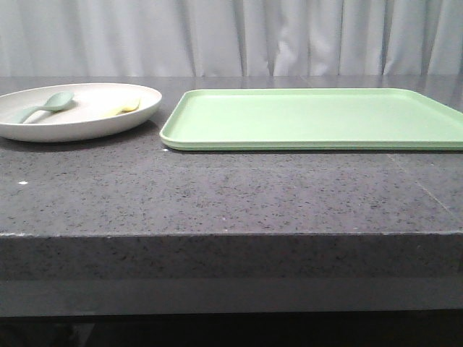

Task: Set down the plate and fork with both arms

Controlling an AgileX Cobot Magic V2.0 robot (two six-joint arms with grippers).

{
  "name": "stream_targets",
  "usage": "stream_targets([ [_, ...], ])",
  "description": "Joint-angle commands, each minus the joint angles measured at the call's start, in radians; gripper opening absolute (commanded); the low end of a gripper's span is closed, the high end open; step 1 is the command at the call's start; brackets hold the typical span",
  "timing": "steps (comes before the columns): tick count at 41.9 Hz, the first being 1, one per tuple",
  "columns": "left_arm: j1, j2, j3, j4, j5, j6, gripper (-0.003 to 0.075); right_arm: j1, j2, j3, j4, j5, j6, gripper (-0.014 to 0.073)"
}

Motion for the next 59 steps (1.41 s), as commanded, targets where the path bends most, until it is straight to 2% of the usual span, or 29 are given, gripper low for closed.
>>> stream_targets([
  [1, 0.001, -0.023, 0.002, -0.006, -0.080, -0.008, -0.0018, -0.006, -0.019, -0.004, -0.012, -0.090, 0.003, -0.0091],
  [29, 0.001, -0.023, 0.002, -0.006, -0.082, -0.008, -0.0018, -0.006, -0.019, -0.004, -0.012, -0.090, 0.003, -0.0091],
  [36, 0.001, -0.023, 0.000, -0.006, -0.176, -0.008, -0.0018, -0.006, -0.019, -0.009, -0.012, -0.108, 0.003, -0.0091],
  [40, 0.001, -0.020, -0.038, -0.011, -0.186, -0.008, -0.0018, -0.006, -0.019, -0.054, -0.012, -0.081, 0.003, -0.0091],
  [43, 0.001, -0.018, -0.085, -0.022, -0.153, -0.008, -0.0018, -0.006, -0.018, -0.119, -0.012, -0.022, 0.003, -0.0091],
  [50, 0.001, -0.016, -0.257, -0.022, 0.022, -0.008, -0.0018, -0.006, 0.015, -0.310, -0.027, 0.176, -0.004, -0.0091],
  [59, 0.001, 0.068, -0.477, -0.022, 0.257, -0.008, -0.0018, -0.006, 0.161, -0.501, -0.039, 0.347, -0.013, -0.0091],
])
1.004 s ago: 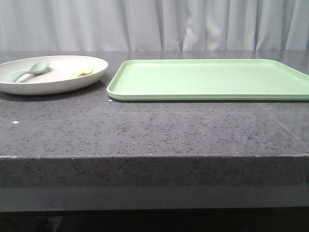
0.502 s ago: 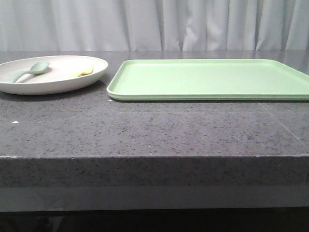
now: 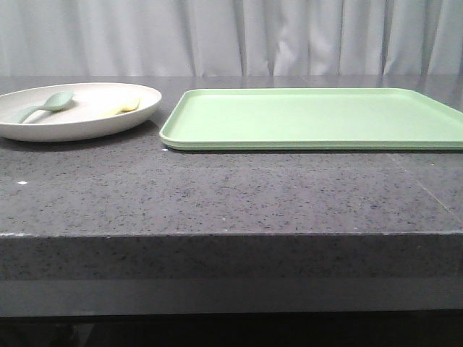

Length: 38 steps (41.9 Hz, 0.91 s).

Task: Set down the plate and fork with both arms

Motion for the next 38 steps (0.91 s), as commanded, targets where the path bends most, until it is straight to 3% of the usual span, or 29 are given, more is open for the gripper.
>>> stream_targets([
  [1, 0.001, 0.067, -0.113, -0.009, 0.041, -0.008, -0.0018, -0.006, 0.089, -0.097, -0.016, 0.009, -0.009, -0.0091],
  [9, 0.001, 0.234, -0.253, -0.009, 0.166, -0.008, -0.0018, -0.006, 0.252, -0.194, -0.016, 0.078, -0.009, -0.0091],
  [23, 0.001, 0.385, -0.258, -0.009, 0.148, -0.008, -0.0018, -0.006, 0.362, -0.196, -0.016, 0.053, -0.009, -0.0091],
  [38, 0.001, 0.405, -0.258, -0.009, 0.145, -0.008, -0.0018, -0.006, 0.363, -0.195, -0.016, 0.058, -0.009, -0.0091],
])
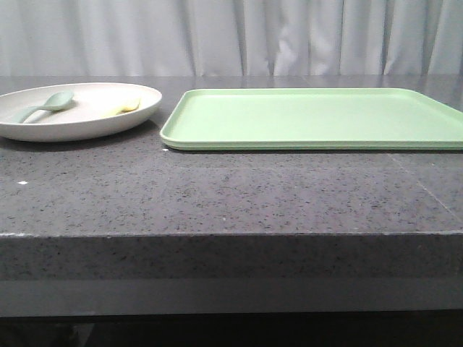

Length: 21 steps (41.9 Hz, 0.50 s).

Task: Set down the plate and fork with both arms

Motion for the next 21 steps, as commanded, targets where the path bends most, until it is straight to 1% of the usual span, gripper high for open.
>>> stream_targets([
  [1, 0.001, 0.015, -0.035, -0.009, -0.077, -0.008, -0.0018, -0.006, 0.013, -0.033, -0.015, -0.081, -0.007, -0.0091],
  [4, 0.001, 0.015, -0.035, -0.005, -0.077, -0.008, -0.0018, -0.006, 0.013, -0.032, -0.015, -0.076, -0.007, -0.0088],
  [6, 0.001, 0.015, -0.035, 0.000, -0.077, -0.008, -0.0009, -0.006, 0.013, -0.031, -0.015, -0.074, -0.007, -0.0058],
  [7, 0.001, 0.015, -0.035, 0.002, -0.080, -0.008, 0.0003, -0.006, 0.013, -0.031, -0.015, -0.074, -0.007, -0.0022],
  [9, 0.001, 0.015, -0.035, 0.013, -0.084, -0.008, 0.0069, -0.006, 0.013, -0.031, -0.016, -0.074, -0.007, 0.0059],
  [11, 0.001, 0.015, -0.035, 0.027, -0.090, -0.008, 0.0176, -0.006, 0.013, -0.031, -0.020, -0.074, -0.007, 0.0186],
  [12, 0.001, 0.015, -0.035, 0.033, -0.097, -0.008, 0.0251, -0.006, 0.013, -0.031, -0.022, -0.074, -0.007, 0.0267],
  [13, 0.001, 0.015, -0.035, 0.044, -0.100, -0.008, 0.0330, -0.006, 0.013, -0.031, -0.022, -0.074, -0.007, 0.0327],
  [14, 0.001, 0.015, -0.035, 0.052, -0.106, -0.008, 0.0391, -0.006, 0.013, -0.031, -0.022, -0.074, -0.007, 0.0404],
  [15, 0.001, 0.015, -0.035, 0.053, -0.111, -0.008, 0.0468, -0.006, 0.013, -0.031, -0.022, -0.074, -0.007, 0.0472],
  [17, 0.001, 0.015, -0.035, 0.053, -0.116, -0.008, 0.0566, -0.006, 0.013, -0.031, -0.022, -0.074, -0.007, 0.0564],
  [18, 0.001, 0.015, -0.035, 0.053, -0.123, -0.008, 0.0615, -0.006, 0.013, -0.031, -0.022, -0.075, -0.007, 0.0593],
  [20, 0.001, 0.015, -0.035, 0.053, -0.131, -0.008, 0.0664, -0.006, 0.013, -0.031, -0.022, -0.075, -0.007, 0.0636],
  [21, 0.001, 0.015, -0.035, 0.053, -0.133, -0.008, 0.0673, -0.006, 0.013, -0.031, -0.022, -0.075, -0.007, 0.0641],
])
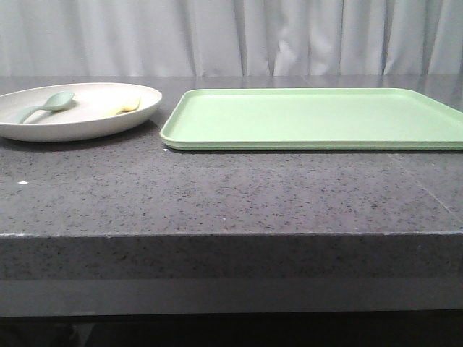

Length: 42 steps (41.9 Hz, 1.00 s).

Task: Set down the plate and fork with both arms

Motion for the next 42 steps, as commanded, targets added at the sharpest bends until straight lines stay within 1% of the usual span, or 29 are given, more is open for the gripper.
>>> stream_targets([
  [1, 0.001, 0.015, -0.035, 0.003, -0.103, -0.008, 0.0675, -0.006, 0.013, -0.031, -0.017, -0.077, -0.007, 0.0638],
  [18, 0.001, 0.015, -0.035, 0.001, -0.103, -0.008, 0.0673, -0.006, 0.013, -0.031, -0.017, -0.077, -0.007, 0.0631],
  [25, 0.001, 0.015, -0.035, -0.002, -0.124, -0.008, 0.0673, -0.006, 0.013, -0.031, -0.017, -0.077, -0.007, 0.0631],
  [27, 0.001, 0.015, -0.041, -0.002, -0.109, -0.008, 0.0673, -0.006, 0.013, -0.031, -0.017, -0.077, -0.007, 0.0631],
  [29, 0.001, 0.025, -0.059, -0.002, -0.072, -0.008, 0.0673, -0.006, 0.013, -0.031, -0.017, -0.077, -0.007, 0.0631],
  [34, 0.001, 0.093, -0.151, 0.025, 0.102, -0.008, 0.0673, -0.006, 0.013, -0.031, -0.017, -0.077, -0.007, 0.0631],
  [38, 0.001, 0.188, -0.243, 0.057, 0.243, -0.008, 0.0673, -0.006, 0.013, -0.031, -0.017, -0.077, -0.007, 0.0631],
  [42, 0.001, 0.295, -0.322, 0.090, 0.346, -0.008, 0.0673, -0.006, 0.013, -0.031, -0.017, -0.077, -0.007, 0.0631],
])
